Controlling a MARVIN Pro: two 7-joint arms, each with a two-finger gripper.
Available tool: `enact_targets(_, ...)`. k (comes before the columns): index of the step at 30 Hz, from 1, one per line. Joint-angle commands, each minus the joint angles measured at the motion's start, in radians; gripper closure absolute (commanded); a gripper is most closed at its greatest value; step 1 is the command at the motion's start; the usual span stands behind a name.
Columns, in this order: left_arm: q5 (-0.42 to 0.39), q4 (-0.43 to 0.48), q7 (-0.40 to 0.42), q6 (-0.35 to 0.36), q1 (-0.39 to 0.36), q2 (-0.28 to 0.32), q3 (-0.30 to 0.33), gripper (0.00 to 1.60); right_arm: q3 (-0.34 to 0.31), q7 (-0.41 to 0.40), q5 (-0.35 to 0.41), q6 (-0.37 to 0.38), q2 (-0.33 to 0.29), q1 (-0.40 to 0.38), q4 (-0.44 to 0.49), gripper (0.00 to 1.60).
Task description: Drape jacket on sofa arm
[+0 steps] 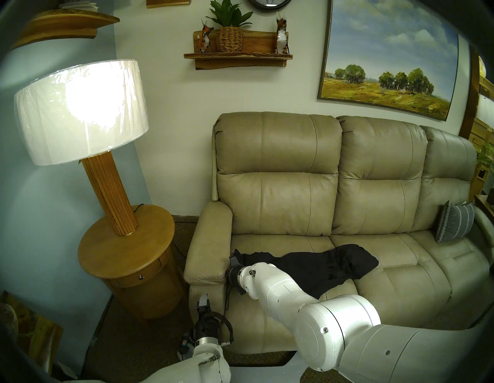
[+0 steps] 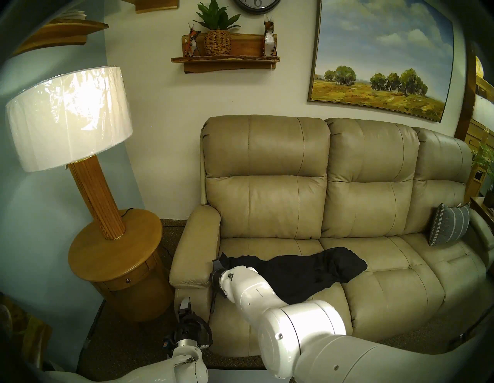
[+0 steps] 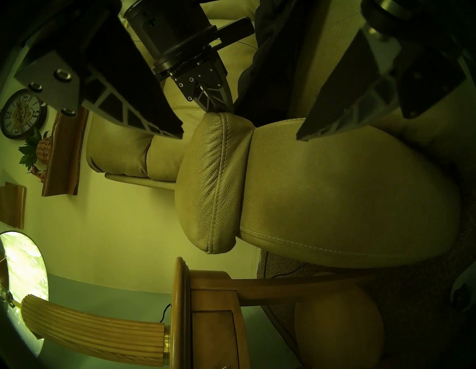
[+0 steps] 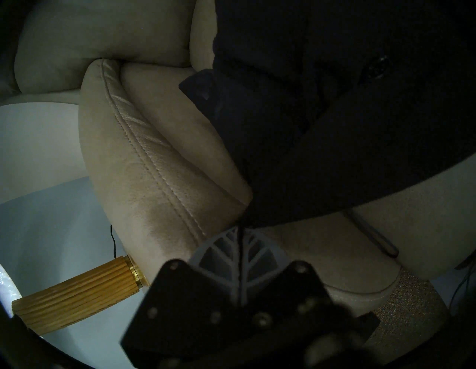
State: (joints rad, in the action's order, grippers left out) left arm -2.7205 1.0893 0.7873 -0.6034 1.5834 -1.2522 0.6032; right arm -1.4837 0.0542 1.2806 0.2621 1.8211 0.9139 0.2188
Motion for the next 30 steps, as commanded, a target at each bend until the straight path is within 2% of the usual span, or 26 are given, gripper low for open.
enact_targets(1,0.003,0.011,0.011,0.001,0.004,-0.001,0.001,0.0,-0.006,-0.113,0.0,-0.026,-0.042,-0.088,0.105,1.6)
enact_targets(6,0.005,0.015,0.015,0.001,0.007,0.0,0.003,0.0,-0.008,-0.195,-0.004,-0.043,-0.062,-0.073,0.158,1.6)
enact_targets(11,0.007,0.018,0.018,0.002,0.01,0.001,0.006,0.0,0.001,-0.258,-0.003,-0.026,-0.028,-0.066,0.191,1.6)
enact_targets(13,0.008,0.017,0.018,0.001,0.011,0.0,0.007,0.0,0.028,-0.304,-0.019,-0.017,0.02,-0.076,0.187,1.6)
enact_targets(17,0.009,0.015,0.015,0.002,0.011,-0.001,0.008,0.0,0.08,-0.314,-0.038,-0.012,0.071,-0.094,0.192,1.6)
enact_targets(19,0.009,0.015,0.014,0.002,0.011,-0.002,0.009,0.0,0.102,-0.321,-0.039,0.0,0.066,-0.099,0.197,1.6)
enact_targets(20,0.01,0.014,0.014,0.002,0.011,-0.002,0.01,0.0,0.118,-0.325,-0.044,0.002,0.093,-0.108,0.2,1.6)
enact_targets(25,0.011,0.014,0.013,0.002,0.012,-0.003,0.011,0.0,0.182,-0.323,-0.057,0.015,0.128,-0.126,0.206,1.6)
enact_targets(27,0.012,0.014,0.013,0.002,0.012,-0.003,0.012,0.0,0.195,-0.315,-0.063,0.007,0.156,-0.13,0.197,1.6)
enact_targets(30,0.012,0.014,0.013,0.002,0.012,-0.003,0.012,0.0,0.218,-0.309,-0.067,0.007,0.166,-0.131,0.192,1.6)
